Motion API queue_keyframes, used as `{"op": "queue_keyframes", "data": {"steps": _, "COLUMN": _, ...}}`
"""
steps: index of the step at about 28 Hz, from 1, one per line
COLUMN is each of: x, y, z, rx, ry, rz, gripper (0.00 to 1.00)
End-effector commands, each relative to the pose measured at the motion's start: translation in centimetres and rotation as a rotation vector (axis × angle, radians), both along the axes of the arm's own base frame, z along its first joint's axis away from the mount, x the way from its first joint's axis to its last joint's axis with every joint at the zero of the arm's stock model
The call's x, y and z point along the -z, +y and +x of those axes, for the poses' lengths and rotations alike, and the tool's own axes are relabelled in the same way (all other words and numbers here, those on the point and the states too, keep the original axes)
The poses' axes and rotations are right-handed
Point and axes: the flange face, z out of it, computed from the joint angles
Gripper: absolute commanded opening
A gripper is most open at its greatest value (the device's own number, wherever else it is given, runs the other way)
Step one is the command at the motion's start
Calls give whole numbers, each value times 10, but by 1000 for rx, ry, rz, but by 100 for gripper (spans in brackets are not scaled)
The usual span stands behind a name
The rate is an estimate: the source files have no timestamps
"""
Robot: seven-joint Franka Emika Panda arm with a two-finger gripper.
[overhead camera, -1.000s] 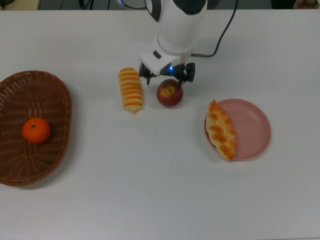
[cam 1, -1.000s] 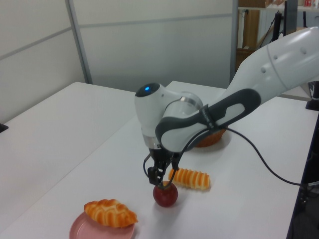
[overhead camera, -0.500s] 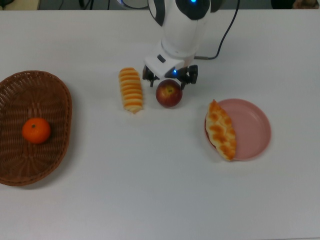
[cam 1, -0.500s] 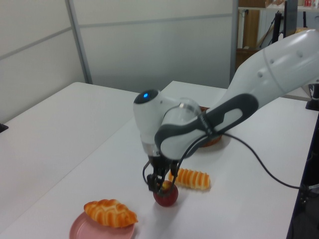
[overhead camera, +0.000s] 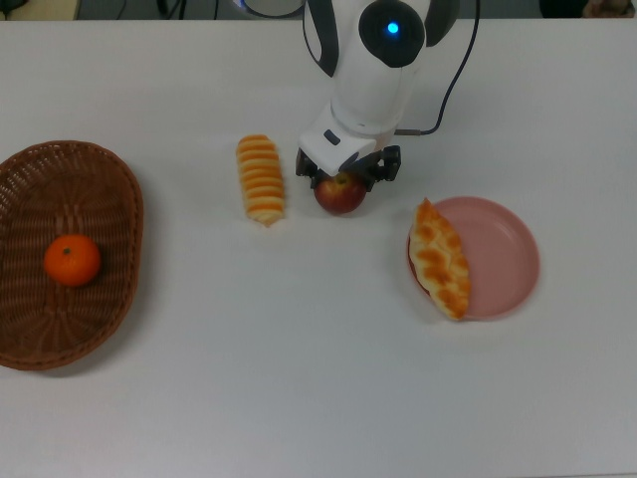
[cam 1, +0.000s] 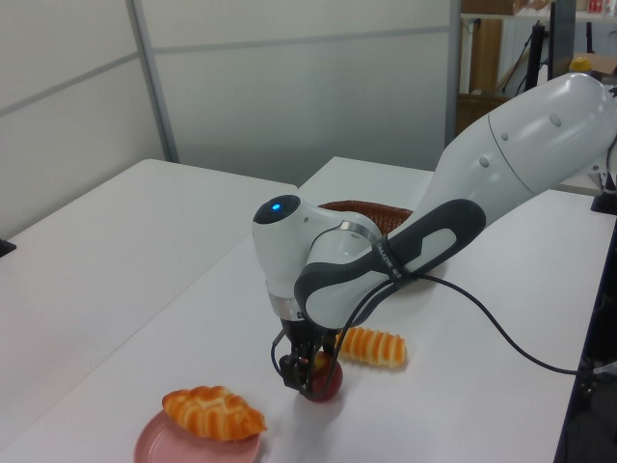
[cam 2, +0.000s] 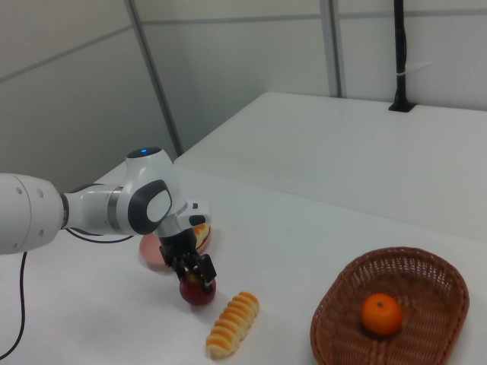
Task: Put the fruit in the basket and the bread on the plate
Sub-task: 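Carry the apple into the basket beside the orange and release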
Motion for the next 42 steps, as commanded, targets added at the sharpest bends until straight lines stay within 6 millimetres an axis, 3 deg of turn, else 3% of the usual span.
{"op": "queue_keyframes", "data": {"steps": 1, "x": -7, "y": -7, "z": 2, "rx": 1, "ry": -18, "rz": -6, "gripper": 2}}
{"op": "queue_keyframes", "data": {"steps": 6, "x": -45, "y": -32, "z": 9, "rx": 58, "ry": -30, "rz": -6, "gripper": 2}}
{"op": "queue_keyframes", "data": {"steps": 8, "x": -78, "y": -58, "z": 18, "rx": 116, "ry": -52, "rz": 17, "gripper": 2}}
{"op": "queue_keyframes", "data": {"steps": 11, "x": -106, "y": -90, "z": 29, "rx": 171, "ry": -68, "rz": 55, "gripper": 2}}
{"op": "queue_keyframes", "data": {"steps": 12, "x": -124, "y": -111, "z": 35, "rx": 195, "ry": -80, "rz": 70, "gripper": 2}}
{"op": "queue_keyframes", "data": {"steps": 16, "x": -145, "y": -162, "z": 43, "rx": 239, "ry": -109, "rz": 70, "gripper": 2}}
{"op": "queue_keyframes", "data": {"steps": 17, "x": -147, "y": -190, "z": 45, "rx": 263, "ry": -119, "rz": 63, "gripper": 2}}
{"op": "queue_keyframes", "data": {"steps": 21, "x": -144, "y": -244, "z": 44, "rx": 295, "ry": -120, "rz": 42, "gripper": 2}}
{"op": "queue_keyframes", "data": {"steps": 22, "x": -136, "y": -273, "z": 42, "rx": 309, "ry": -107, "rz": 29, "gripper": 2}}
{"op": "queue_keyframes", "data": {"steps": 26, "x": -124, "y": -332, "z": 36, "rx": 331, "ry": -109, "rz": 10, "gripper": 2}}
{"op": "queue_keyframes", "data": {"steps": 27, "x": -117, "y": -355, "z": 35, "rx": 330, "ry": -123, "rz": 3, "gripper": 2}}
{"op": "queue_keyframes", "data": {"steps": 31, "x": -90, "y": -385, "z": 40, "rx": 335, "ry": -152, "rz": -9, "gripper": 5}}
{"op": "queue_keyframes", "data": {"steps": 32, "x": -74, "y": -389, "z": 47, "rx": 335, "ry": -163, "rz": -17, "gripper": 5}}
{"op": "queue_keyframes", "data": {"steps": 36, "x": -64, "y": -393, "z": 51, "rx": 330, "ry": -185, "rz": -26, "gripper": 5}}
{"op": "queue_keyframes", "data": {"steps": 39, "x": -63, "y": -398, "z": 50, "rx": 312, "ry": -180, "rz": -29, "gripper": 19}}
{"op": "queue_keyframes", "data": {"steps": 41, "x": -63, "y": -397, "z": 50, "rx": 274, "ry": -175, "rz": -29, "gripper": 41}}
{"op": "queue_keyframes", "data": {"steps": 42, "x": -63, "y": -397, "z": 49, "rx": 247, "ry": -168, "rz": -30, "gripper": 99}}
